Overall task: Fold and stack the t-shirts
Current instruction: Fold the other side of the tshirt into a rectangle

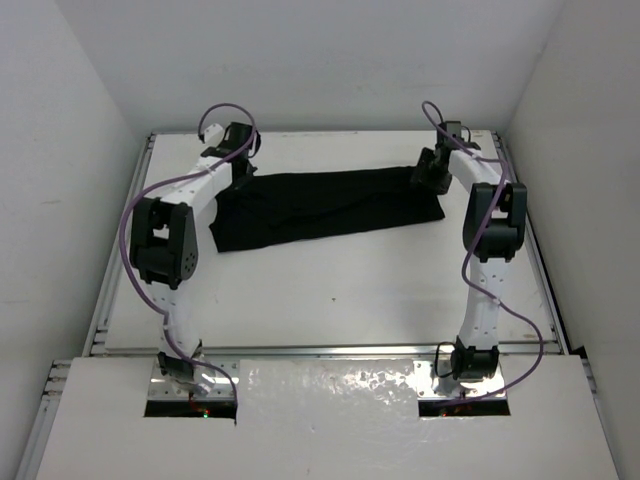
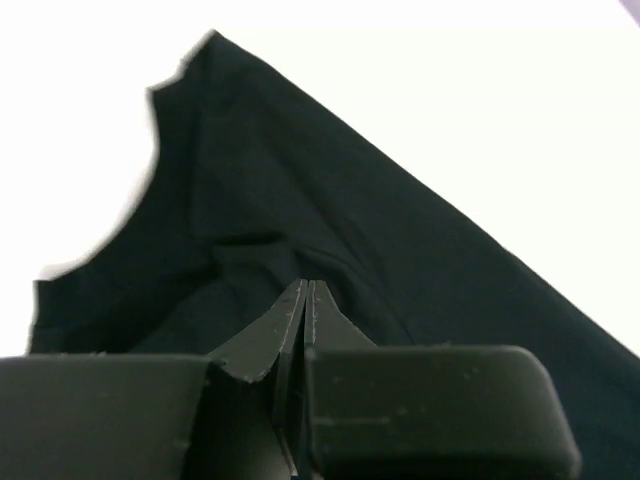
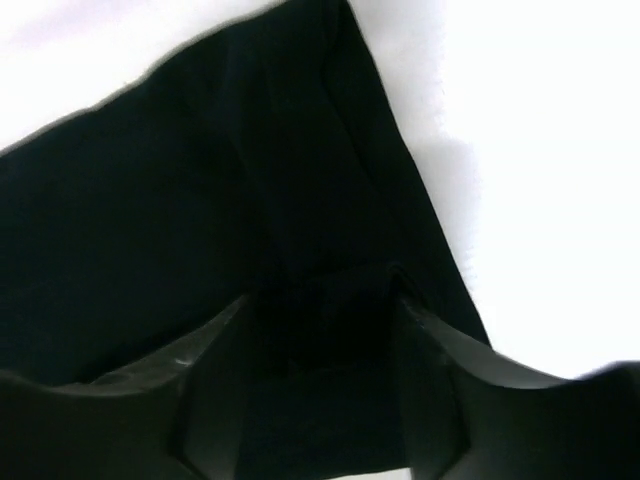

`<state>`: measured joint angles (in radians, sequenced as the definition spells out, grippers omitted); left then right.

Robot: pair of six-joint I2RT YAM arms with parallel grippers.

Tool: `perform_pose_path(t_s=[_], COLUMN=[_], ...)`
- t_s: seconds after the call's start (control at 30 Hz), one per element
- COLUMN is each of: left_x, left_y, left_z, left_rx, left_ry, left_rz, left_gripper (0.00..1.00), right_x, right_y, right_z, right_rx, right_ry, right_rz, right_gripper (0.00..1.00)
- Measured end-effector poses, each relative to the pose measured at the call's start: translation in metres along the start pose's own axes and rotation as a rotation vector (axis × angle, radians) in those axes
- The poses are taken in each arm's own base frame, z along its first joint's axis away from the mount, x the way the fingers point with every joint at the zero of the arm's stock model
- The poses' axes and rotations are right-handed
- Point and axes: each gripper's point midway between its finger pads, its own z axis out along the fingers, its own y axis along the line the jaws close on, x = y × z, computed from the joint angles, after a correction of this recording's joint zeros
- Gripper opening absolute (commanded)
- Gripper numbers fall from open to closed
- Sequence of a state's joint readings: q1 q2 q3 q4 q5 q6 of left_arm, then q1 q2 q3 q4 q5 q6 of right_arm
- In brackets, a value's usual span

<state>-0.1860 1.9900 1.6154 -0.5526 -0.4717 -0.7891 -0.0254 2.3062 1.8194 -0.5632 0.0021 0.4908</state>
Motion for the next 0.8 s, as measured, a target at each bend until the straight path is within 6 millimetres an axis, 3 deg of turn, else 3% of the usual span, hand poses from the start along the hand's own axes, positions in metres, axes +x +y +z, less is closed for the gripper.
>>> perform_pose_path(t_s=[0.07, 0.1, 0.17, 0.2, 0.3, 0.37, 0.47, 0.53, 0.67, 0.8], left_x=[0.007, 0.014, 0.036, 0.048, 0.075, 0.088, 0.109, 0.123, 0.141, 0.152], left_y=[-0.004, -0.003, 0.012, 0.021, 0.033, 0.02, 0.002, 0.005, 0.016, 0.018], left_z=[-0.001, -0.003, -0.014, -0.023, -0.057, -0.079, -0.092, -0.09, -0.077, -0.064], left_rx=[0.036, 0.054, 0.071, 0.079, 0.102, 0.147, 0.214, 0.215, 0.174, 0.143], left_ry=[0.025, 0.043, 0.087, 0.111, 0.139, 0.145, 0.172, 0.197, 0.239, 0.26], left_rz=[0.01, 0.016, 0.028, 0.042, 0.078, 0.1, 0.12, 0.129, 0.145, 0.155], left_gripper=[0.03, 0.12, 0.28, 0.49, 0.65, 0.61, 0.5, 0.43, 0.45, 0.47], right_x=[-0.004, -0.008, -0.019, -0.025, -0.044, -0.045, -0.029, -0.014, 0.009, 0.02], right_y=[0.006, 0.008, 0.02, 0.029, 0.058, 0.075, 0.088, 0.096, 0.092, 0.088], right_z=[-0.002, -0.004, -0.012, -0.016, -0.031, -0.042, -0.059, -0.073, -0.096, -0.109], right_rx=[-0.01, -0.011, -0.016, -0.024, -0.041, -0.035, -0.023, -0.039, -0.065, -0.082], right_ry=[-0.01, -0.019, -0.049, -0.069, -0.146, -0.183, -0.194, -0.187, -0.188, -0.19], right_rz=[-0.019, -0.031, -0.061, -0.079, -0.133, -0.177, -0.228, -0.254, -0.267, -0.268], right_gripper=[0.72, 0.85, 0.89, 0.92, 0.94, 0.99, 0.99, 0.99, 0.99, 0.99])
